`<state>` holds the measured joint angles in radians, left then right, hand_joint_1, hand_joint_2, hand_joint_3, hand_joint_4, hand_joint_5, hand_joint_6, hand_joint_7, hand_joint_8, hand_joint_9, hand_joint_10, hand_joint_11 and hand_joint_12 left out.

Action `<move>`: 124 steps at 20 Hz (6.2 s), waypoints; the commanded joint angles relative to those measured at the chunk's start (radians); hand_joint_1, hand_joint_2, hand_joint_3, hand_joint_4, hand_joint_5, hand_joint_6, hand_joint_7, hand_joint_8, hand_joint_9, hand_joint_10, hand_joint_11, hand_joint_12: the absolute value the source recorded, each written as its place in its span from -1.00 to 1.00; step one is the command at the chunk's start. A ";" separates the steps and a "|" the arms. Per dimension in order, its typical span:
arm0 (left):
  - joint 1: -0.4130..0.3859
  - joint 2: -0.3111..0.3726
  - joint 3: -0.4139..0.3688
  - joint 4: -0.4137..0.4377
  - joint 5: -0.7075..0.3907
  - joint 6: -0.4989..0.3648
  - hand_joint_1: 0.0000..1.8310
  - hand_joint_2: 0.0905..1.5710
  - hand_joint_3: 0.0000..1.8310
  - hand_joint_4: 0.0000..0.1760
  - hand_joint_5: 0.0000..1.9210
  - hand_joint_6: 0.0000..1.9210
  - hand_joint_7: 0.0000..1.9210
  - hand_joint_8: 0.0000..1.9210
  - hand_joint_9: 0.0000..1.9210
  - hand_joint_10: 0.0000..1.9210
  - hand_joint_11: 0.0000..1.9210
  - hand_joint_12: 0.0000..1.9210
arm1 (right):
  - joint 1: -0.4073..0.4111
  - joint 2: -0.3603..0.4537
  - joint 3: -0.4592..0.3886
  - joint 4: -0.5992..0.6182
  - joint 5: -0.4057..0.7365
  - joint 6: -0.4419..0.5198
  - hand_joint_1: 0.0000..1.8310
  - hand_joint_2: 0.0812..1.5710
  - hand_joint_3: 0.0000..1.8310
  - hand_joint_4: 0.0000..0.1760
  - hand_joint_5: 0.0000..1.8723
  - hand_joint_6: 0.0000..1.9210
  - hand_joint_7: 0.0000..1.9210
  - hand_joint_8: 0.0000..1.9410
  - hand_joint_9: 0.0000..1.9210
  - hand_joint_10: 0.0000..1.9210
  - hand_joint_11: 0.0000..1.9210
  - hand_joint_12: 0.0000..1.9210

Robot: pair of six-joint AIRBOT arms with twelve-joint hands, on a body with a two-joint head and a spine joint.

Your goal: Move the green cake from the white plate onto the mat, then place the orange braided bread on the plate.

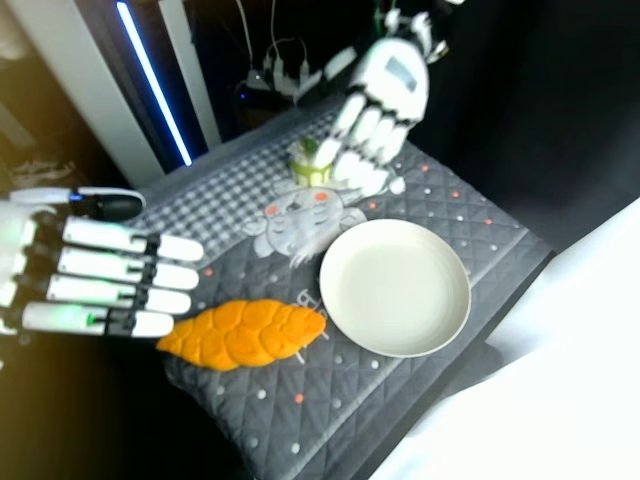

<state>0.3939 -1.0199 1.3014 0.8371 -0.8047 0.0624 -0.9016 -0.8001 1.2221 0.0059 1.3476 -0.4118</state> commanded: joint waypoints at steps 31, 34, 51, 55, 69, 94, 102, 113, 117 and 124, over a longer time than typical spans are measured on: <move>0.326 0.108 -0.064 -0.694 -0.400 0.361 -0.24 0.11 -1.00 0.87 -0.98 -0.99 -1.00 -1.00 -1.00 -1.00 -0.97 -0.99 | 0.273 -0.264 0.265 -0.061 -0.458 0.013 -0.46 -0.20 -0.99 1.00 -0.75 -0.99 -0.55 -1.00 -0.55 -1.00 -0.87 0.06; 0.338 0.109 -0.067 -0.704 -0.413 0.361 -0.27 0.07 -1.00 1.00 -0.98 -1.00 -0.97 -0.99 -1.00 -1.00 -0.96 -0.98 | 0.273 -0.274 0.274 -0.061 -0.474 0.013 -0.40 -0.18 -1.00 0.87 -0.70 -1.00 -0.48 -1.00 -0.52 -1.00 -0.85 -0.05; 0.373 0.112 -0.075 -0.722 -0.439 0.359 -0.19 0.01 -1.00 1.00 -0.85 -1.00 -0.86 -0.99 -0.93 -0.99 -0.85 -0.85 | 0.273 -0.282 0.296 -0.084 -0.514 0.021 0.37 0.38 -1.00 -1.00 -0.01 -0.02 0.11 -0.03 -0.01 -0.17 -0.25 0.24; 0.377 0.112 -0.075 -0.724 -0.442 0.359 -0.13 0.08 -0.99 0.65 -0.86 -1.00 -0.89 -1.00 -0.96 -1.00 -0.94 -0.87 | 0.273 -0.266 0.288 -0.076 -0.403 0.081 0.38 0.41 -1.00 -1.00 -0.01 -0.19 0.05 0.23 -0.03 0.19 -0.25 0.53; 0.384 0.098 -0.067 -0.729 -0.442 0.361 -0.21 0.00 -0.99 1.00 -0.81 -0.98 -0.85 -1.00 -0.92 -0.99 -0.93 -0.80 | 0.280 -0.172 0.211 0.033 -0.102 0.081 0.40 0.36 -1.00 -1.00 0.07 -0.33 0.14 0.06 0.44 -0.64 0.06 0.36; 0.356 -0.057 0.025 -0.641 -0.505 0.265 -0.24 -0.09 -0.98 1.00 -0.86 -1.00 -0.76 -0.99 -0.79 -0.99 -0.77 -0.80 | 0.625 -0.548 0.513 -0.119 -0.421 0.005 0.32 0.51 -1.00 -1.00 -0.22 0.24 -0.06 0.32 -0.08 -0.41 -0.40 0.41; 0.324 -0.093 0.036 -0.602 -0.515 0.232 -0.16 -0.16 -1.00 1.00 -0.90 -0.99 -0.78 -0.98 -0.85 -0.99 -0.80 -0.91 | 0.625 -0.606 0.590 -0.073 -0.460 0.005 0.46 0.55 -1.00 -1.00 -0.36 0.33 -0.12 0.33 -0.27 0.64 -0.39 0.33; 0.330 -0.089 0.031 -0.611 -0.516 0.209 -0.19 -0.11 -1.00 1.00 -0.89 -1.00 -0.82 -1.00 -0.88 -1.00 -0.83 -0.94 | 0.624 -0.579 0.566 -0.106 -0.490 0.046 -0.20 -0.10 -1.00 1.00 -0.90 -1.00 -0.94 -1.00 -0.92 -0.99 -0.89 -0.90; 0.345 -0.063 0.013 -0.634 -0.521 0.212 -0.18 -0.13 -1.00 1.00 -0.86 -0.99 -0.77 -0.99 -0.85 -0.99 -0.75 -0.91 | 0.624 -0.485 0.448 -0.163 -0.412 0.051 -0.29 -0.09 -0.98 1.00 -0.90 -0.99 -0.92 -0.99 -0.85 -0.98 -0.66 -0.84; 0.426 0.021 -0.051 -0.736 -0.598 0.278 -0.19 -0.09 -1.00 0.71 -0.86 -0.99 -0.82 -1.00 -0.90 -1.00 -0.93 -0.99 | 0.620 -0.330 0.223 -0.262 -0.276 0.051 -0.12 -0.23 -1.00 1.00 -0.85 -0.99 -0.93 -1.00 -1.00 -1.00 -0.99 -0.87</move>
<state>0.8291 -0.9997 1.2461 0.1272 -1.2694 0.3470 -0.2882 -1.1358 1.4200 -0.3141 0.9512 -0.3649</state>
